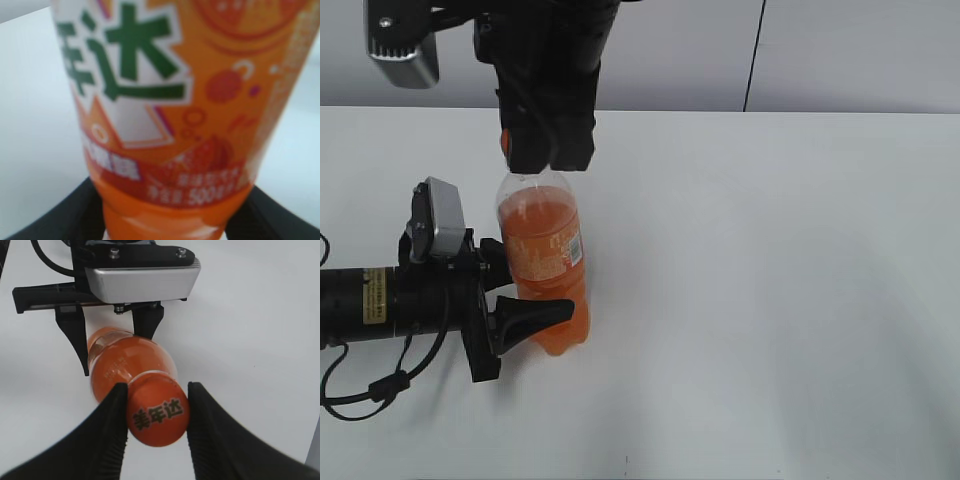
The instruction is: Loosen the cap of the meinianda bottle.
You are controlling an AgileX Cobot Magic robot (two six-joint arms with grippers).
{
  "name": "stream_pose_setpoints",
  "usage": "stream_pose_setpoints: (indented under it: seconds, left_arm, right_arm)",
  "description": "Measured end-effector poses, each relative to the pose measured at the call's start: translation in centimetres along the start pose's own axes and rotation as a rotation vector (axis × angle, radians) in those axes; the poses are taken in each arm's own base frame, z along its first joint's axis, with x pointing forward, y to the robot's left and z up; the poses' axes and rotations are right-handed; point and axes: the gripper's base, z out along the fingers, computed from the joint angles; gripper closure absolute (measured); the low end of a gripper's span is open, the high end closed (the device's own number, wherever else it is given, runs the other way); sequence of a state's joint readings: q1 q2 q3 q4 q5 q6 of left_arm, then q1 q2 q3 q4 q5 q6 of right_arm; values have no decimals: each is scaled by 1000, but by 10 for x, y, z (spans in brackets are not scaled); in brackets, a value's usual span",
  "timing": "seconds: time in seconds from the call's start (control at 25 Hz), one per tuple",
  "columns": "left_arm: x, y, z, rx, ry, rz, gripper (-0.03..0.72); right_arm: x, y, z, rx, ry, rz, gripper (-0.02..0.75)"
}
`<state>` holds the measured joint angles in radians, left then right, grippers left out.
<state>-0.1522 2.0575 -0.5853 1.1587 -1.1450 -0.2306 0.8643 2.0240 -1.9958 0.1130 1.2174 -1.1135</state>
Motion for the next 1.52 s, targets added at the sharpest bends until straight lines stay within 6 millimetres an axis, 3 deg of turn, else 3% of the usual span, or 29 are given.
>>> stream_pose_setpoints:
  seconds: [0.32,0.56,0.88,1.12,1.36,1.52]
  left_arm:
    - [0,0,0,0,1,0,288]
    - [0,0,0,0,0,0,288]
    - [0,0,0,0,0,0,288]
    - [0,0,0,0,0,0,288]
    - [0,0,0,0,1,0,288]
    - [0,0,0,0,1,0,288]
  right_arm:
    - [-3,-2,-6,8,-24,5,467]
    - [-14,-4,-49,90,-115,64,467]
    - [-5,-6,-93,231,-89,365,467]
    - [13,-12,-111,279,-114,669,467]
    - [53,-25,-133,342,-158,1096,467]
    - [74,-27,-152,395,-181,1211,467]
